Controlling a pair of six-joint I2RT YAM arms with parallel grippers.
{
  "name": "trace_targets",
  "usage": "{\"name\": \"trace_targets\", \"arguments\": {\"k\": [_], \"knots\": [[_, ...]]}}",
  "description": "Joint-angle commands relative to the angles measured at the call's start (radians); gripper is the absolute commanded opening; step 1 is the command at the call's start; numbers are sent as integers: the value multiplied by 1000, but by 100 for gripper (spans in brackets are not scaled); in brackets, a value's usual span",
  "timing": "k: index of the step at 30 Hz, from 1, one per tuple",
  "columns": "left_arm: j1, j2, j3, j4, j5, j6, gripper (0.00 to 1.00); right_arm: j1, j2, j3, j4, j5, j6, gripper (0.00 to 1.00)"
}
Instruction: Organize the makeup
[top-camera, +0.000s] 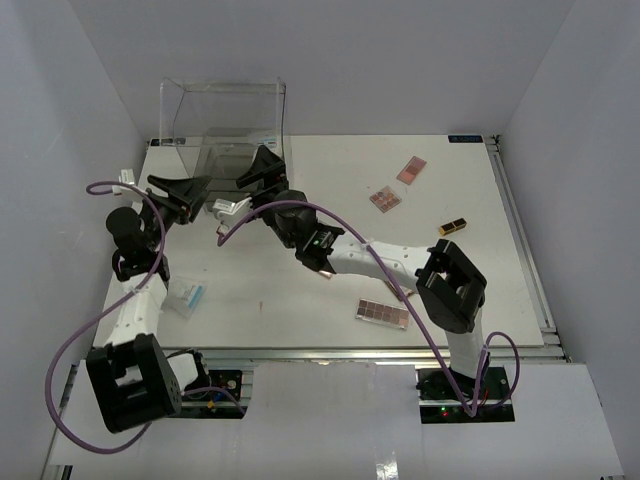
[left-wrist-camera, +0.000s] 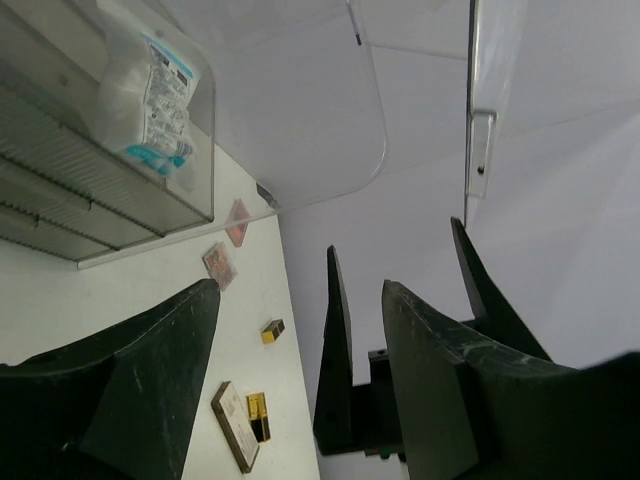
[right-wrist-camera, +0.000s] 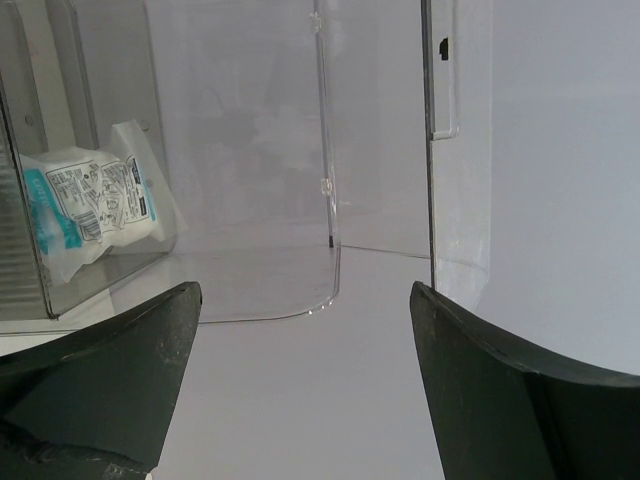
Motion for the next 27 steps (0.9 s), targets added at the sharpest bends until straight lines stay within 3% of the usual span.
{"name": "trace_targets", "arguments": {"k": [1, 7, 15, 19, 27], "knots": [[33, -165, -105, -224, -149, 72, 77, -14, -20, -2, 126, -2, -12, 91], [61, -309, -169, -467, -328, 88, 80, -38, -11, -11, 126, -9, -9, 91], [71, -336, -52, -874, -586, 135, 89, -66, 2, -8, 135, -20, -3, 91], [72, -360, 3, -1058, -789, 147, 97, -69, 7, -11, 141, -21, -5, 91], [71, -283, 63, -1190, -919, 249, 97, -69, 8, -14, 140, -26, -7, 91]]}}
